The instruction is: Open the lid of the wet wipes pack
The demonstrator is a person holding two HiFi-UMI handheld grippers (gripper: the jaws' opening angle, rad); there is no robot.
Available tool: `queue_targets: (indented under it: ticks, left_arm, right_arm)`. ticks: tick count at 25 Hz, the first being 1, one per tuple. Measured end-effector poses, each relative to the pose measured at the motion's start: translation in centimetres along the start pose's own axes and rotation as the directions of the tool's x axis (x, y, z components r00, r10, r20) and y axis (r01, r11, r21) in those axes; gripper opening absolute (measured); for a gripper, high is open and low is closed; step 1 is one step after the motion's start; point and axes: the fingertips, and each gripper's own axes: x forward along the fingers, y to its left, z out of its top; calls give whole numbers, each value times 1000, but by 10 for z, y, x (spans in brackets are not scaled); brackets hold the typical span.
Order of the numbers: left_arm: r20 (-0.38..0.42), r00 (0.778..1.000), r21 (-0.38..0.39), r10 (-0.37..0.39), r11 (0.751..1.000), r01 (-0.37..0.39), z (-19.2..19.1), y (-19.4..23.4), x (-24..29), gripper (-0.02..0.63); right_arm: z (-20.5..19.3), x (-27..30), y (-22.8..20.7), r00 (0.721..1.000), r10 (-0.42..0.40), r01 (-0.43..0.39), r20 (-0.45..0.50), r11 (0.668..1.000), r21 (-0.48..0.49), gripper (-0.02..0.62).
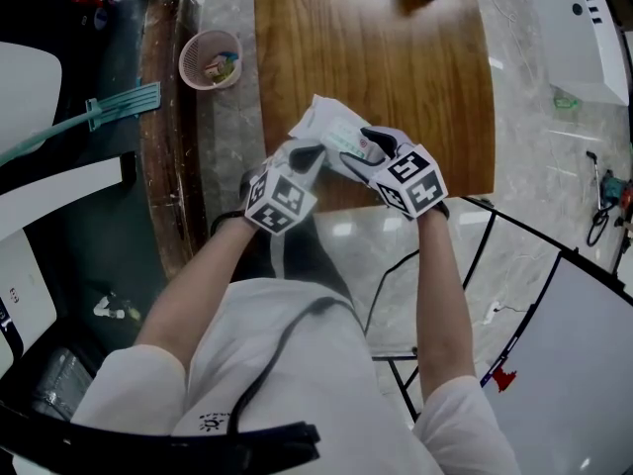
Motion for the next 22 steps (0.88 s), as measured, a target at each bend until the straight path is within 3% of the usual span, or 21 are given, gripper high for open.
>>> queue_targets:
  ticks: [12, 22]
  left_arm:
    - [-1, 1000, -42, 6, 999, -6, 2, 2, -4, 6]
    - [23, 999, -80, 25, 997, -23, 11, 5, -13, 6]
  right_arm:
    - [33, -33, -24, 986, -82, 81, 148, 997, 14, 209]
    - [29, -43, -51, 971, -155, 144, 184, 987, 74, 161]
